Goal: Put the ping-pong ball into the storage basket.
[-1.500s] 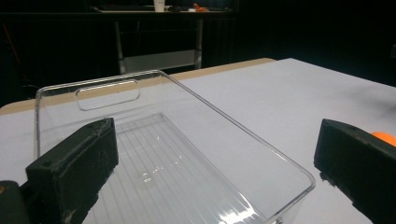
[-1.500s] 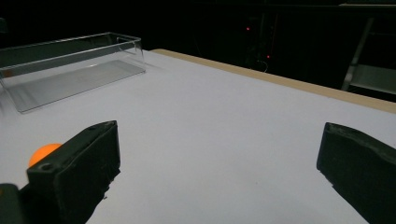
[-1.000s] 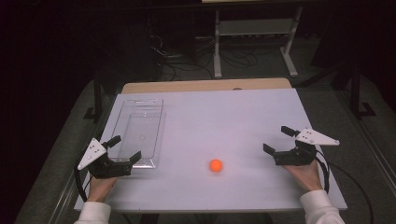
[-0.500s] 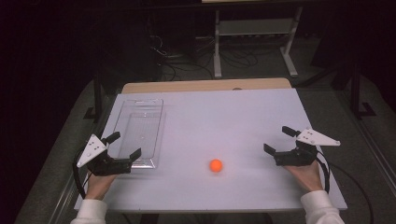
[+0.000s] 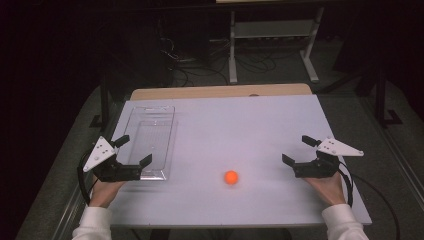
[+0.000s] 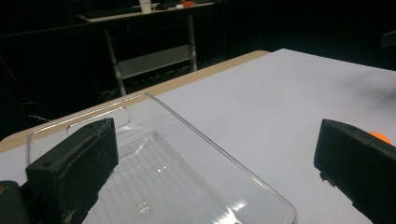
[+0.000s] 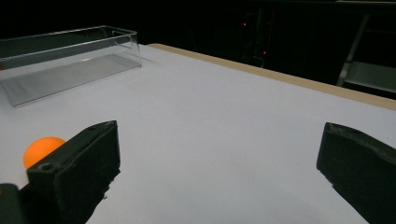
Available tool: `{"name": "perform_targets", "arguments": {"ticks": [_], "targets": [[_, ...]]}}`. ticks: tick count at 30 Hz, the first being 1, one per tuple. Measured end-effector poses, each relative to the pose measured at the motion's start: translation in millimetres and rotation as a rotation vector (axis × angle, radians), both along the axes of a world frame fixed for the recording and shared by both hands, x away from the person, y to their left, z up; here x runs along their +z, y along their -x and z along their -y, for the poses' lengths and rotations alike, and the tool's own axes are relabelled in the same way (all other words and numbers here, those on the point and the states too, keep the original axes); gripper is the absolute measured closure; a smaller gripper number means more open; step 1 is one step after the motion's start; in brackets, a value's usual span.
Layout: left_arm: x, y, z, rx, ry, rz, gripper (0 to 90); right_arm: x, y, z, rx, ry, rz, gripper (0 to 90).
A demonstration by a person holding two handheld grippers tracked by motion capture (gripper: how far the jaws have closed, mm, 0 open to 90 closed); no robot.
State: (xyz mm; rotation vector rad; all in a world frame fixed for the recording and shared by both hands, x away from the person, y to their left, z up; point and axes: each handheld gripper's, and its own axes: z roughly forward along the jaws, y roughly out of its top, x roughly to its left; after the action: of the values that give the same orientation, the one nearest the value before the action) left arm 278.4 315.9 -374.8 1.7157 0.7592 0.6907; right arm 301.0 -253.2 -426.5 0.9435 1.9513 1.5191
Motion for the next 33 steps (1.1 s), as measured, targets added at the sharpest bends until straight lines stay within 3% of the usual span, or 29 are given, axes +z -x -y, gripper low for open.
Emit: {"name": "perform_targets", "arguments": {"ticks": [10,30,33], "targets": [[18.6,-8.4,8.0,-0.041,-0.048,0.005,0.0,-0.2,-0.1,0.1,0.0,0.0,-0.002,0.0],[31.5,-19.8,19.2,-0.082,-0.118,-0.017,0.0,-0.5,-0.3,-0.2,0.001,0.002,-0.003,0.0],[35.7,-22.0,22.4,-0.099,-0.145,-0.019,0.0,-0.5,-0.3,0.1,0.0,-0.003,-0.004,0.0]]}}
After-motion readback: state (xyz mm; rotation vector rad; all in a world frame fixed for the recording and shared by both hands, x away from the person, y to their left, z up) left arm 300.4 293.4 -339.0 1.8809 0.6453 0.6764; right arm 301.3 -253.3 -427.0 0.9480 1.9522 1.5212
